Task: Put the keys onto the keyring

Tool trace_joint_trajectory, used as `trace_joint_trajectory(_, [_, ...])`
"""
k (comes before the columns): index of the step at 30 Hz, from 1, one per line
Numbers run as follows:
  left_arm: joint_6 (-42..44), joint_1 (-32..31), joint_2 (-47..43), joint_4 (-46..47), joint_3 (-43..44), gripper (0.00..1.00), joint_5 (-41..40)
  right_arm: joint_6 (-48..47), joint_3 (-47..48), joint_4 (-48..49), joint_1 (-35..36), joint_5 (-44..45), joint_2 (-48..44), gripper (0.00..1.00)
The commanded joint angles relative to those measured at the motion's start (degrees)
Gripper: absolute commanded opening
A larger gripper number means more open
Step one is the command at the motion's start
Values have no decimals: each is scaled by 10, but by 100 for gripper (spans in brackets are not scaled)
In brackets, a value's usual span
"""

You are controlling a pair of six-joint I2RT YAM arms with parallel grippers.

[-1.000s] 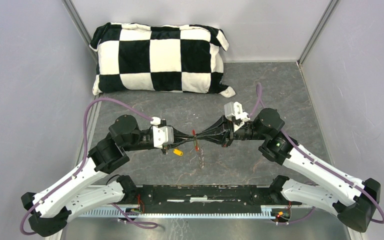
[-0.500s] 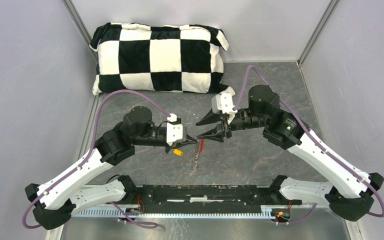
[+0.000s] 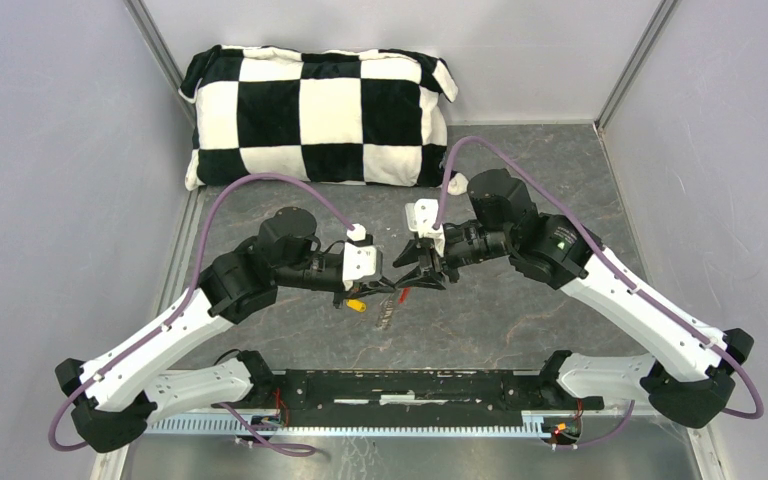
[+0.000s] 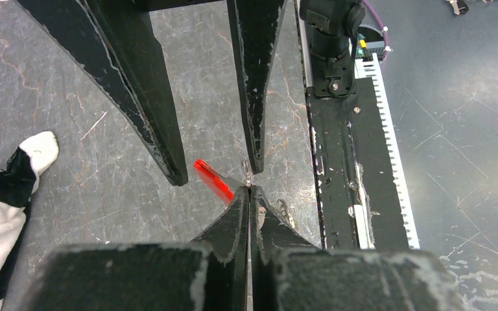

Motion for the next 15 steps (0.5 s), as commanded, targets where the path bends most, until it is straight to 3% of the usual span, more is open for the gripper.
trace_joint_trajectory(1, [7, -1, 0, 6, 36, 2, 14, -18, 27, -20, 6, 19, 3, 43])
trace_joint_trajectory(9, [9, -1, 1, 9, 36, 2, 10, -11, 25, -26, 13, 30, 7, 46])
trace_joint_trajectory(15, [10, -1, 0, 9, 37, 2, 9, -8, 32, -22, 17, 36, 21, 35])
